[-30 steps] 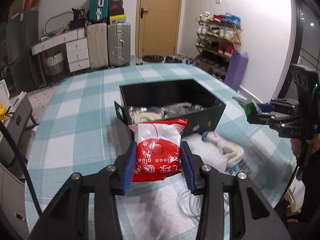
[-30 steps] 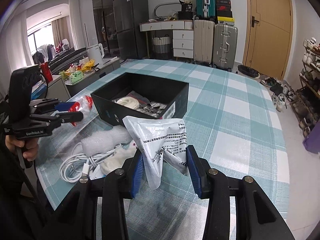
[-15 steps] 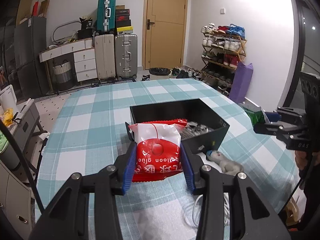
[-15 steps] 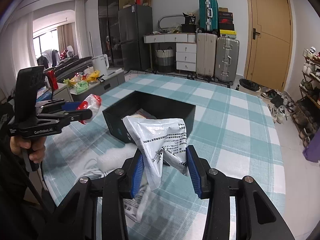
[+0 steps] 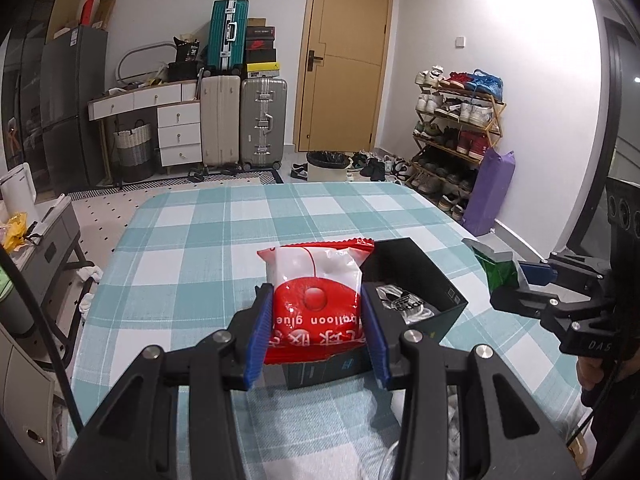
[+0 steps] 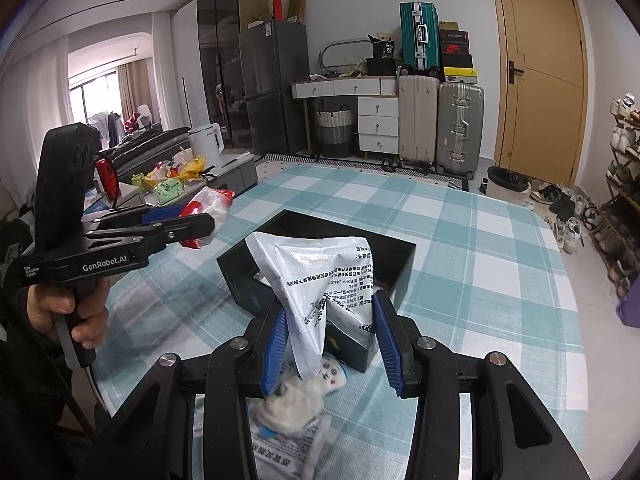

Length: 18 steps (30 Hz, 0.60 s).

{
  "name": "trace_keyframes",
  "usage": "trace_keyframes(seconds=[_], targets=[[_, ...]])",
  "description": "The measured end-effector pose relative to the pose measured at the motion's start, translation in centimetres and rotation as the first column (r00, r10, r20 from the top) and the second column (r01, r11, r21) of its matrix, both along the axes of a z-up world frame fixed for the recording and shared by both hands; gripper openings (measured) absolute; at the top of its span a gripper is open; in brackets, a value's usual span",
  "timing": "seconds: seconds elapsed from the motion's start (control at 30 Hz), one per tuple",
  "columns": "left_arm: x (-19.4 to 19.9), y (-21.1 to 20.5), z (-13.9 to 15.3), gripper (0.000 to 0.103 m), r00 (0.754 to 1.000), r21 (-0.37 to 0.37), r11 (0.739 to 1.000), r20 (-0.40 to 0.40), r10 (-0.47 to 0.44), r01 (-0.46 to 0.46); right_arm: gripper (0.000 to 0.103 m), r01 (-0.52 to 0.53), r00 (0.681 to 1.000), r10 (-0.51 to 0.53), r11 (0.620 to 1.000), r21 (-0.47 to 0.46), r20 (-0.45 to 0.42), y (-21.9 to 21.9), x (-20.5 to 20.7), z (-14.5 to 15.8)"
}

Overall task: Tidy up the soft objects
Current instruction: 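Carry the glue packet and white pouch into the black box with both tools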

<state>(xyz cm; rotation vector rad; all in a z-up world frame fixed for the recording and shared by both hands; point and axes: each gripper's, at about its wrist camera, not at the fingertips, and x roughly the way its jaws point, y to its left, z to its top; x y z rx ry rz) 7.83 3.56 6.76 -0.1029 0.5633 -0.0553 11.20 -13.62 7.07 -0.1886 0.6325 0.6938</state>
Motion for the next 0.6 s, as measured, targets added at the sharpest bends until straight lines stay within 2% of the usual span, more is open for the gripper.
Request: trace_keyframes(seconds=[0.1, 0.6], targets=[[1.1, -0.1, -0.3, 0.041, 1.0, -0.017, 1.0, -0.014, -0.005, 0.004, 0.041, 0.0, 1.0, 0.0, 1.0, 0.004, -0.002, 0.5, 0.5, -0.1], [4.0, -1.5, -1.8, 0.041, 0.998, -0.001, 1.0, -0.054, -0.018, 0.018, 0.041, 0.014, 1.0, -0.014, 1.0, 0.023, -0.012, 2.0, 2.8, -0.3]])
